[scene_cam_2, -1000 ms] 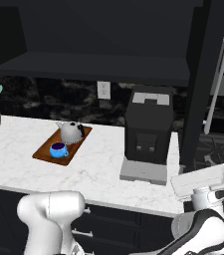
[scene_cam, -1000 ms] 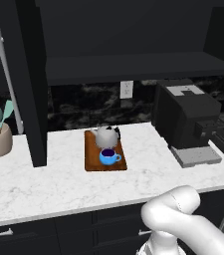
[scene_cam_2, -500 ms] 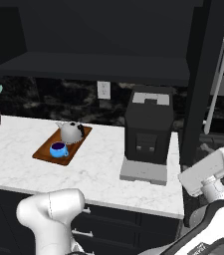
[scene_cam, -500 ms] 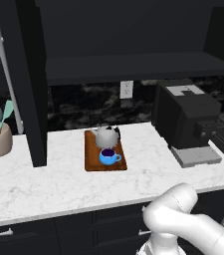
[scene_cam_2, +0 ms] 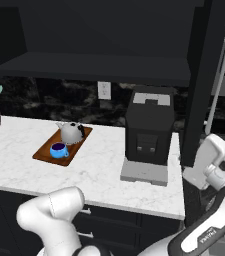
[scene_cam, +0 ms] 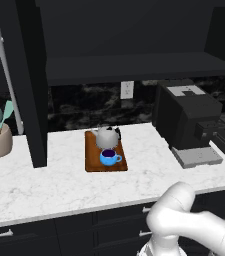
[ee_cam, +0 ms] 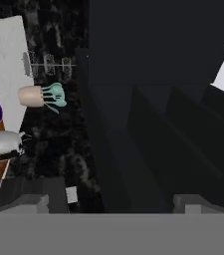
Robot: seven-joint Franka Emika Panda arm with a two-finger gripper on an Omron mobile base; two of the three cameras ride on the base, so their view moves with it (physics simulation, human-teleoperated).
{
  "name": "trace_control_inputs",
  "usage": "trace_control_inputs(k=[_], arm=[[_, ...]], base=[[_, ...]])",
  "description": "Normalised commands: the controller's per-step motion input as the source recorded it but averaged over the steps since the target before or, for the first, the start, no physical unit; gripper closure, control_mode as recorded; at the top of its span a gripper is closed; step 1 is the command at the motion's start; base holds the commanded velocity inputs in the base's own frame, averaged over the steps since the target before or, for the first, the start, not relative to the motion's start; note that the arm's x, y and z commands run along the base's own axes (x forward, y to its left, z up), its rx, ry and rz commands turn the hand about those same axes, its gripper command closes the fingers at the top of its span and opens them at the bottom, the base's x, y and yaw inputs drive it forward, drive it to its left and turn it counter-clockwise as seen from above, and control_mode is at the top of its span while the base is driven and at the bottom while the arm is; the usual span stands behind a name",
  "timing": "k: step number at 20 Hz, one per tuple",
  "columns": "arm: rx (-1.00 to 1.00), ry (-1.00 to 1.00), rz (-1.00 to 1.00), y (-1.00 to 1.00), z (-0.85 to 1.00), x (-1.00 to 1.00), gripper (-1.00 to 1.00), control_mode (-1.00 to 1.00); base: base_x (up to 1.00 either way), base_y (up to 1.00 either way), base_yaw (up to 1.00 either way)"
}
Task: Pick the kettle from the counter and place it on the tray. Then pick the mug from the cabinet and place it on the tray. Then close the cabinet doors.
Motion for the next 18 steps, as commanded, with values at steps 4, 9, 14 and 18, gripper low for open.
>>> trace_control_inputs(k=[4,9,14,18], arm=[[-0.20,0.00,0.06,0.62,0.03,0.09,-1.00,-1.00],[-0.22,0.00,0.01,0.58,0.09,0.02,-1.00,-1.00],[-0.21,-0.04,-0.01,0.32,0.14,0.00,-1.00,-1.00],[0.02,0.00,0.00,-0.45,-0.48,0.00,-1.00,-1.00]], base=[[0.00,0.00,0.00],[0.00,0.00,0.00],[0.00,0.00,0.00],[0.00,0.00,0.00]])
